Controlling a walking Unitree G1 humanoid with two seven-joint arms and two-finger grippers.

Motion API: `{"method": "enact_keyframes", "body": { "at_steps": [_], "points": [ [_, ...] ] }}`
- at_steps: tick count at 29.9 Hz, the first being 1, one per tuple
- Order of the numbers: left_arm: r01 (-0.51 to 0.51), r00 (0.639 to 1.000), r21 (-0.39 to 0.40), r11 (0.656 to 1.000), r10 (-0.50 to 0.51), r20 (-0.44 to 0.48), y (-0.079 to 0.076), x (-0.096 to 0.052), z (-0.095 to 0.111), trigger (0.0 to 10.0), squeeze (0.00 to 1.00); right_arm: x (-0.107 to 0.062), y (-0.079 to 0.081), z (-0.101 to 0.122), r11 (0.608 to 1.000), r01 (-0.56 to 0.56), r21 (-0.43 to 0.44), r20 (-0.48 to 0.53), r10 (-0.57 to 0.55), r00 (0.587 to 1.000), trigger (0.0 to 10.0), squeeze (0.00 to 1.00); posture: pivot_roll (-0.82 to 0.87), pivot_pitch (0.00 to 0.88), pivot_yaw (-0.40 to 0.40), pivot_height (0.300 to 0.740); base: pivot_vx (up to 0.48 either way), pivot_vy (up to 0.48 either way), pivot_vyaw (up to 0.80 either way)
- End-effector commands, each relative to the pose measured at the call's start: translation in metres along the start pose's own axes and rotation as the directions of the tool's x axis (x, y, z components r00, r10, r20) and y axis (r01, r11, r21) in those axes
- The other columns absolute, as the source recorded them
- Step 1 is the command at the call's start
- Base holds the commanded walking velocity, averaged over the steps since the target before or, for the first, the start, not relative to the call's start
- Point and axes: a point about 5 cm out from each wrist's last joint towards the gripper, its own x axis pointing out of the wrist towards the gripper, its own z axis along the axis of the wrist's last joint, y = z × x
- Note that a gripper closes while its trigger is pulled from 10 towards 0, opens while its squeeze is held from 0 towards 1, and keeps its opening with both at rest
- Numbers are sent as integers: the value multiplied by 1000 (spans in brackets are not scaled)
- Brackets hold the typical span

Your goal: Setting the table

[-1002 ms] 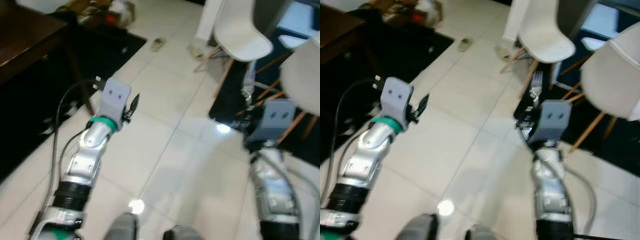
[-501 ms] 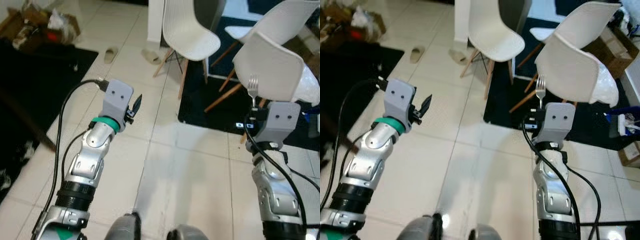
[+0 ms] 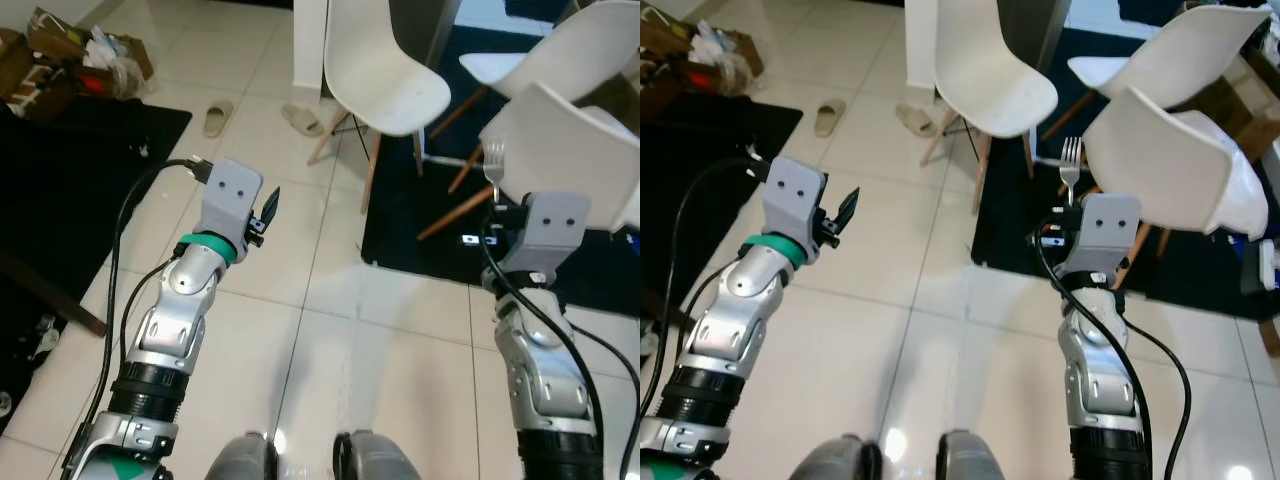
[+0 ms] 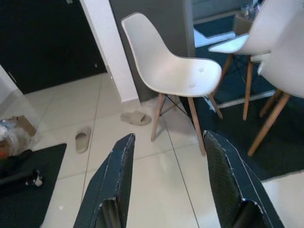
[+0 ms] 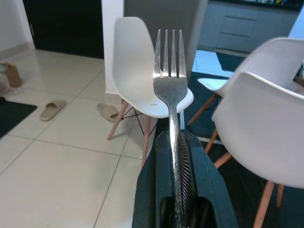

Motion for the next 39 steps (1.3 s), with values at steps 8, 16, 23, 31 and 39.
{"method": "enact_keyframes", "body": {
  "at_steps": [8,16,23,31,39],
  "points": [
    [-17,1000,-14,1000,17,-19,0,-5,-5,10000,0,0,9,0,999,-44,-24,9,45,999,10000,0,-16,67,32,740,34,0,723],
    [-24,1000,-18,1000,24,-18,0,-6,-5,10000,0,2,11,2,998,-57,-27,17,58,998,10000,0,-15,68,30,740,0,0,780],
    [-28,999,-11,1000,27,-25,0,-7,-5,10000,0,2,12,3,998,-60,-23,23,60,998,10000,0,-16,68,34,740,0,0,788],
    [-33,999,-4,999,33,-29,1,-6,-5,10000,0,2,12,3,998,-59,-18,26,59,998,10000,0,-17,68,37,740,0,0,788],
    [-38,999,3,999,38,-35,2,-5,-6,10000,0,3,13,3,998,-60,-16,28,61,998,10000,0,-16,63,39,740,0,0,788]
  ]
}}
